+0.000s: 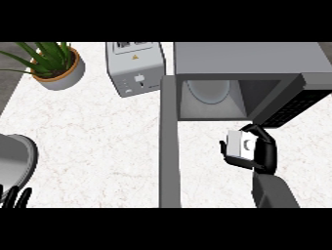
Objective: Pick up the milk, place it into the microwave and close the microwave
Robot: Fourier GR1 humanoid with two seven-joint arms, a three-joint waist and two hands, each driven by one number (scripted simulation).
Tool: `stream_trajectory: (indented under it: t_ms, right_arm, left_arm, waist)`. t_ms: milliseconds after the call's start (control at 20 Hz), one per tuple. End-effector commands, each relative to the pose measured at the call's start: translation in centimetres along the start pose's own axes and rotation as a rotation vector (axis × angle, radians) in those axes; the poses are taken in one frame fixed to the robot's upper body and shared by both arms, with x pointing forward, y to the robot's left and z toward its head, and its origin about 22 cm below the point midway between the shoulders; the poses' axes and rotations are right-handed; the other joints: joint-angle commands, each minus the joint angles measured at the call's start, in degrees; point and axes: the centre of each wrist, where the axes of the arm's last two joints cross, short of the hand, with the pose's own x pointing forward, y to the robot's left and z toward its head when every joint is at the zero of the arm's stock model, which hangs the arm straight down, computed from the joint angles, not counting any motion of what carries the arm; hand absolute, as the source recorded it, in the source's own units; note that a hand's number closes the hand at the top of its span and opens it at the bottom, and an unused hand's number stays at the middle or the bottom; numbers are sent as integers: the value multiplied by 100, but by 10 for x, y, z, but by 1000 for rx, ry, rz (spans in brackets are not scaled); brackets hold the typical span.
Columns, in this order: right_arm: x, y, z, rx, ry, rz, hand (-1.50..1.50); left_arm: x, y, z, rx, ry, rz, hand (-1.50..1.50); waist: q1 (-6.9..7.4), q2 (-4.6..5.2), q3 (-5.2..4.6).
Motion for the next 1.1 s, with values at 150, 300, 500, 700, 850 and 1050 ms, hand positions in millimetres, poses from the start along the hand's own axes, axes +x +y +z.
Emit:
stream_trajectory:
  t_ms: [150,300,500,700,850,1050]
  right_arm:
    - [44,-17,29,30,43,57,150]
    - [74,-20,42,46,17,-8,150]
    - [105,-14,37,83,12,-133,150]
    - [118,-4,48,57,40,-294,150]
    - [133,8,39,69,-7,-254,150]
    - [125,35,9,55,-30,-142,150]
  left_arm:
    - [12,-3,9,-12,10,4,-150]
    - [-4,-2,9,-4,6,1,-150]
    - [2,11,4,38,-16,5,-150]
    - [-3,3,12,30,-3,14,-150]
    - [-5,9,12,26,19,10,-150]
    - [-3,13,9,19,-2,9,-150]
  waist:
    - [-57,-29,-9]
    - [-28,-5,-5]
    - [13,14,-1]
    - [54,20,4]
    - [64,29,6]
    - [101,37,6]
